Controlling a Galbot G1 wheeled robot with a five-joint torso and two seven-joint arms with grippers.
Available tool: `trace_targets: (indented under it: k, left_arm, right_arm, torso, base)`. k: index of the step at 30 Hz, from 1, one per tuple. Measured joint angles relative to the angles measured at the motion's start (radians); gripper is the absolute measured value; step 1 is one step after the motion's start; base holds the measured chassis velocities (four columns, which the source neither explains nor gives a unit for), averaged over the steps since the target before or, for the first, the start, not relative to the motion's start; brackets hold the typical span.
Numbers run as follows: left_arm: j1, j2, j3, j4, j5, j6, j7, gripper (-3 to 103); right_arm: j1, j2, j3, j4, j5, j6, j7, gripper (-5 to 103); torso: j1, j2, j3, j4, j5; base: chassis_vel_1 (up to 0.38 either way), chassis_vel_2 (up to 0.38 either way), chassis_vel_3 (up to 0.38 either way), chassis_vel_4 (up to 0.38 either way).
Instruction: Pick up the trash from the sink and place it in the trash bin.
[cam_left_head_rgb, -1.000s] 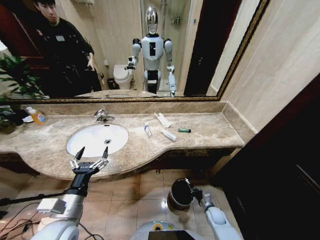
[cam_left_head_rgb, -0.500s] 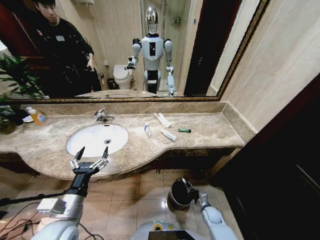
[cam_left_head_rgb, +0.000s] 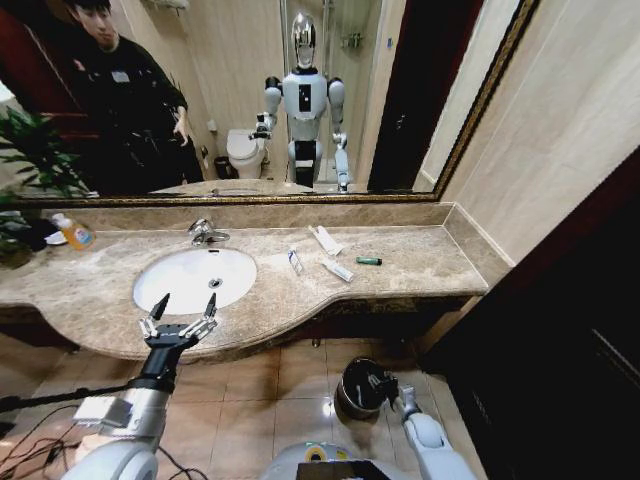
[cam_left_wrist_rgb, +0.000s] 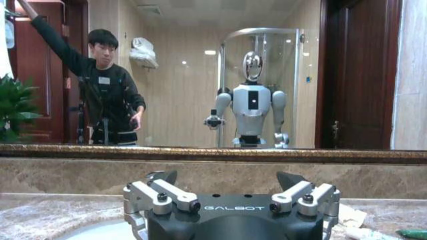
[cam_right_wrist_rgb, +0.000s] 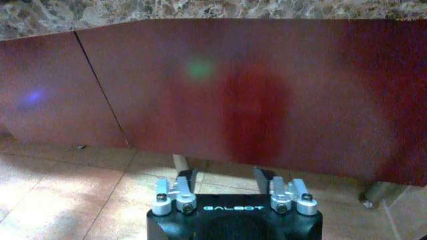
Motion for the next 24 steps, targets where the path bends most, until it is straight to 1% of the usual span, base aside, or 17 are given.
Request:
trace_targets:
  k: [3,5,7,8,10,15,24]
  left_arm:
    - [0.0,0.0,0.0,0.0,0.0,0.0,0.0,100]
    - [0.0,0.0,0.0,0.0,0.0,0.0,0.0,100]
    - [0.0,0.0,0.0,0.0,0.0,0.0,0.0,100]
    - [0.0,0.0,0.0,0.0,0.0,0.0,0.0,100]
    - [0.0,0.0,0.0,0.0,0.0,0.0,0.0,100]
    - [0.0,0.0,0.0,0.0,0.0,0.0,0.0,100]
    - [0.0,0.0,0.0,0.0,0.0,0.0,0.0,100]
  right_arm:
    - [0.001,-0.002,-0.001,-0.009,-0.002,0.006,0.003,78]
    - [0.001,-0.003,-0.001,-0.01,-0.002,0.007,0.003,78]
    - [0.001,-0.004,-0.001,-0.012,-0.002,0.008,0.007,88]
    - [0.001,-0.004,-0.001,-0.012,-0.002,0.008,0.007,88]
    - [0.001,-0.006,-0.001,-0.011,-0.001,0.009,0.01,97]
    - [0.001,-0.011,-0.001,-0.01,-0.001,0.009,0.013,100]
    - [0.001,-0.018,0.0,-0.019,0.001,0.019,0.02,100]
  torso:
    - [0.0,0.0,0.0,0.0,0.0]
    - [0.0,0.0,0.0,0.0,0.0]
    - [0.0,0.0,0.0,0.0,0.0001]
    - [0.0,0.0,0.0,0.0,0.0001]
    - [0.0,0.0,0.0,0.0,0.0]
    - [0.0,0.0,0.0,0.0,0.0]
    - [0.0,0.0,0.0,0.0,0.0]
  base:
    - [0.0,0.0,0.0,0.0]
    - [0.0,0.0,0.0,0.0]
    - [0.0,0.0,0.0,0.0]
    - [0.0,0.0,0.0,0.0]
    - [0.0,0.0,0.0,0.0]
    - [0.0,0.0,0.0,0.0]
    - [0.0,0.0,0.0,0.0]
